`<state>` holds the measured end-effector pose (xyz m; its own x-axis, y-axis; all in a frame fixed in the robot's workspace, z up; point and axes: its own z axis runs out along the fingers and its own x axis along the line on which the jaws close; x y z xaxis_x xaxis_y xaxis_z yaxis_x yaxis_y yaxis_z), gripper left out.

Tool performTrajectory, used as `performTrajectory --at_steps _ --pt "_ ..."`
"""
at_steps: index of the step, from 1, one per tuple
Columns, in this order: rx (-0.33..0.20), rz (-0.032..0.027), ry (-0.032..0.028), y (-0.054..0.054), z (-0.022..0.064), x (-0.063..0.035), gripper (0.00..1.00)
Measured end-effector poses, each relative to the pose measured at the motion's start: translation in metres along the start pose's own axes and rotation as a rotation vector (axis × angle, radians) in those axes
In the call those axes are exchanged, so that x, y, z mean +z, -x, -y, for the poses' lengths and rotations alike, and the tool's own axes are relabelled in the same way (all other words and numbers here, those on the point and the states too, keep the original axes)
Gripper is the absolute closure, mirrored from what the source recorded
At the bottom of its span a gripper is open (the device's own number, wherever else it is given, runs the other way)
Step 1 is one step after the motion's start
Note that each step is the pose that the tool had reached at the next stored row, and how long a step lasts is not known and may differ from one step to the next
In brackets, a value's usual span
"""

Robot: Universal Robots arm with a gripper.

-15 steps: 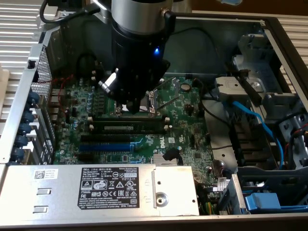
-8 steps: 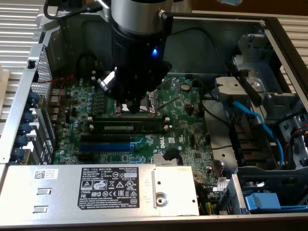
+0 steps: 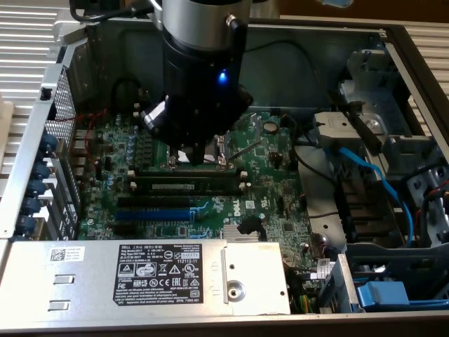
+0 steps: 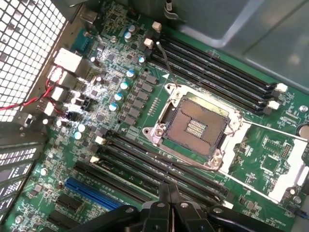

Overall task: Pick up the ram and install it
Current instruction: 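Press down the ram until it locks into place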

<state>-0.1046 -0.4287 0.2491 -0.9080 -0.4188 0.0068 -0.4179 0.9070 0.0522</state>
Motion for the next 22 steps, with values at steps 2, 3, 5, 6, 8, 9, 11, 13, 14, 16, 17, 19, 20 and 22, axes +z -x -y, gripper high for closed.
performTrajectory --at_steps 2,3,5,6,8,9,11,13,14,16,17,19,20,22 --pt "0.024 0.0013 0.0002 0.0 0.0 0.0 0.9" --pt "0.038 0.002 0.0002 0.0 0.0 0.0 0.9" --pt "0.063 0.0033 0.0005 0.0 0.0 0.0 0.9" --pt "0.076 0.004 0.0006 0.0 0.0 0.0 0.9" --pt "0.102 0.0053 0.0007 0.0 0.0 0.0 0.9" --pt "0.115 0.006 0.0008 0.0 0.0 0.0 0.9" --pt "0.14 0.0073 0.001 0.0 0.0 0.0 0.9" --pt "0.168 0.0087 0.0011 0.0 0.0 0.0 0.9" --pt "0.181 0.0094 0.0012 0.0 0.0 0.0 0.9" --pt "0.208 0.0108 0.0014 0.0 0.0 0.0 0.9" --pt "0.221 0.0115 0.0015 0.0 0.0 0.0 0.9" --pt "0.248 0.0129 0.0017 0.0 0.0 0.0 0.9" --pt "0.26 0.0136 0.0018 0.0 0.0 0.0 0.9" --pt "0.286 0.0149 0.002 0.0 0.0 0.0 0.9"
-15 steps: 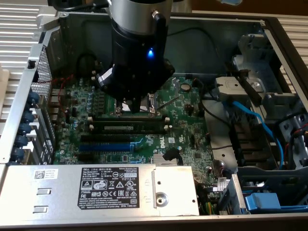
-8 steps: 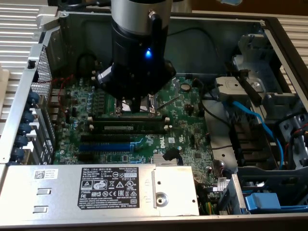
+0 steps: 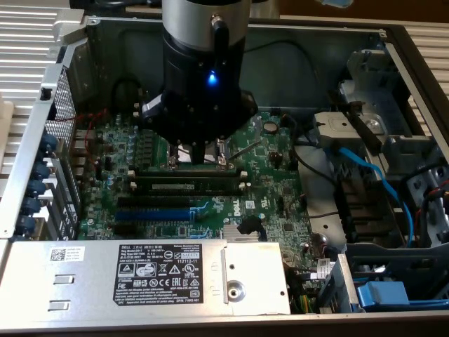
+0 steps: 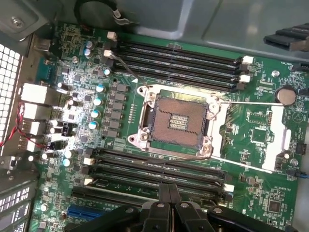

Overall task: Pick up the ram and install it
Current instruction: 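Press down the ram until it locks into place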

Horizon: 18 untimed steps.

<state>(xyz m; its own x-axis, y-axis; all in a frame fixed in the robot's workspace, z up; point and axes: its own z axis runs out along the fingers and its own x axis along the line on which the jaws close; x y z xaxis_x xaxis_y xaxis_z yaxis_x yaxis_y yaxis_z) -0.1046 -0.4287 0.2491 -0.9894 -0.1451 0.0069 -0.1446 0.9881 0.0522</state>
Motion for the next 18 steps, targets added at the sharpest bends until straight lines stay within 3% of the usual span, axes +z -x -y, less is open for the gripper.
performTrajectory --at_steps 18 --pt "0.224 0.0112 0.0016 0.0 0.0 0.0 0.9"
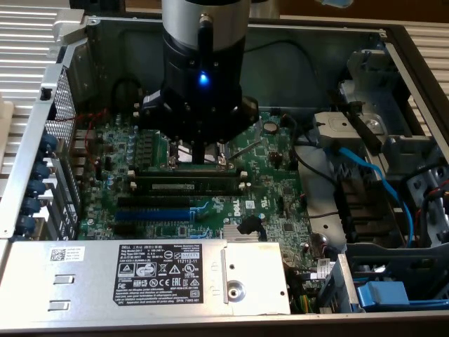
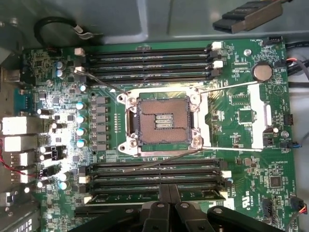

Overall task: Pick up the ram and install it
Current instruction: 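Press down the ram until it locks into place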

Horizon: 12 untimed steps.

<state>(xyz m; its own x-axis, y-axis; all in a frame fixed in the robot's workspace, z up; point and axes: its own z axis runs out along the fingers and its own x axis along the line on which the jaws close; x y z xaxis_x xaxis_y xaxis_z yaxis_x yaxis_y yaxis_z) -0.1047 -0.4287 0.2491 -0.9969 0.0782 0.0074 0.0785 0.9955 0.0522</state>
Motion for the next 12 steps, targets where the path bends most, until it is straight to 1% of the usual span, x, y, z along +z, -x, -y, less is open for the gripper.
performTrajectory --at_steps 12 --pt "0.116 0.0045 0.0007 0.0 0.0 0.0 0.9"
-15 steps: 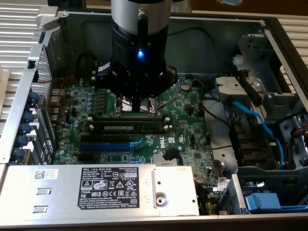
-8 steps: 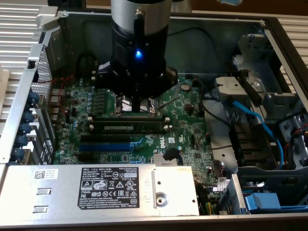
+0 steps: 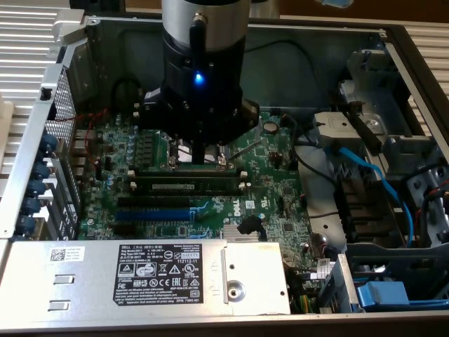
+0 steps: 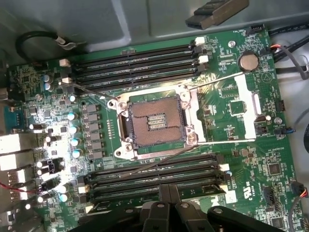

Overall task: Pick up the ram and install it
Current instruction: 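Press down the ram until it locks into place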

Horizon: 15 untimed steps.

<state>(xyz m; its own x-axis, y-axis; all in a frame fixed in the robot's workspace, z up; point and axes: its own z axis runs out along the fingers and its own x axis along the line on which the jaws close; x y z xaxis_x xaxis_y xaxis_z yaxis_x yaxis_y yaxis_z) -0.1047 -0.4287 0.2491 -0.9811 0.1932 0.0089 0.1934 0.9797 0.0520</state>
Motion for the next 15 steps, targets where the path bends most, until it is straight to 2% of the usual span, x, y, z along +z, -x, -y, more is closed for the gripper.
performTrajectory --at_steps 15 --pt "0.15 0.0065 0.001 0.0 0.0 0.0 0.9"
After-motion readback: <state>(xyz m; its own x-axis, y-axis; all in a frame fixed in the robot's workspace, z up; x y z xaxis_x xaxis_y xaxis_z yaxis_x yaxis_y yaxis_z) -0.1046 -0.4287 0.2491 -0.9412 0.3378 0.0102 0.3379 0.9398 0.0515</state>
